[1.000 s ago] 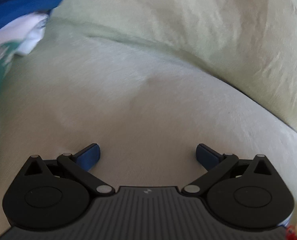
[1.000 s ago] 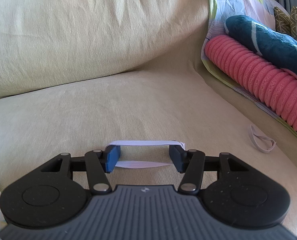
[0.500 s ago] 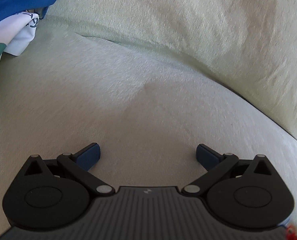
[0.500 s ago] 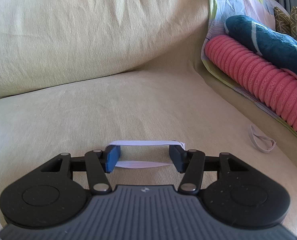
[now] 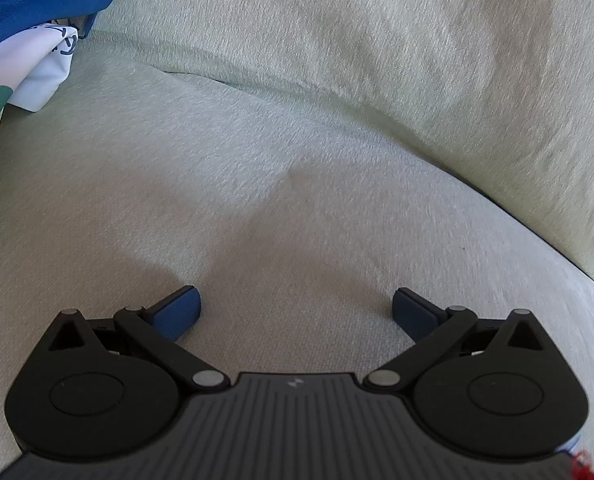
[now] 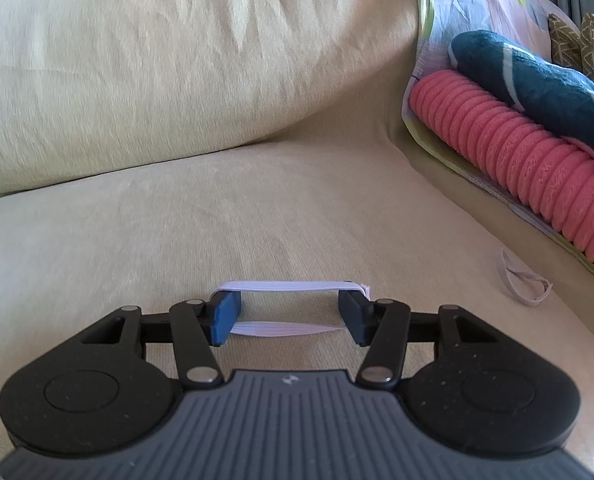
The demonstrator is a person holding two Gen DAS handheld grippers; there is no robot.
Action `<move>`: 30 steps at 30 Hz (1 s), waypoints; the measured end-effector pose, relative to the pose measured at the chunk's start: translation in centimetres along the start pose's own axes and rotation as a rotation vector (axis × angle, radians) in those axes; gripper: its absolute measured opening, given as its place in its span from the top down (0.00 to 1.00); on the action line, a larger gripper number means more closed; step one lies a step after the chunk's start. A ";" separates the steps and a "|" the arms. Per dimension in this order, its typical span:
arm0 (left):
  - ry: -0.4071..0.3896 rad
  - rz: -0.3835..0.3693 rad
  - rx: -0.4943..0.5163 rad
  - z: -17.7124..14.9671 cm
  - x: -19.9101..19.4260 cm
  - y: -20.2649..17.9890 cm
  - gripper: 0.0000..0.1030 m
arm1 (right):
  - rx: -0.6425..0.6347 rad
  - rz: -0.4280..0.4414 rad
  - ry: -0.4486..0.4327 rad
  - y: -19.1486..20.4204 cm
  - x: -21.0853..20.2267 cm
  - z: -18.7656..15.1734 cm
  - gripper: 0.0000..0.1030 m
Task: Fold shopping bag
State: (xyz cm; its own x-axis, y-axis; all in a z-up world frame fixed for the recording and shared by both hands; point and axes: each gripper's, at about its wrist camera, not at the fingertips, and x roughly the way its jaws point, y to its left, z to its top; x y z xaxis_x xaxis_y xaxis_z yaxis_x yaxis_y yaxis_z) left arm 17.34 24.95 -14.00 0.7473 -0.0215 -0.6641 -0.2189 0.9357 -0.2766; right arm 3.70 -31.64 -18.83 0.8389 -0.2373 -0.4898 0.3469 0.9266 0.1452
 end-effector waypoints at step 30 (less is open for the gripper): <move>-0.004 0.003 0.000 -0.1 -0.1 -0.1 0.00 | 0.000 0.000 0.000 -0.3 -0.1 0.1 0.51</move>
State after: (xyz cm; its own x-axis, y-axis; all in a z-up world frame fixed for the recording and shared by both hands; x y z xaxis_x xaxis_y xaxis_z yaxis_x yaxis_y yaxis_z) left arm 17.21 24.82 -13.97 0.7491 -0.0171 -0.6622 -0.2210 0.9359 -0.2743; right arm 3.54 -31.96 -18.74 0.8390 -0.2375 -0.4896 0.3469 0.9266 0.1450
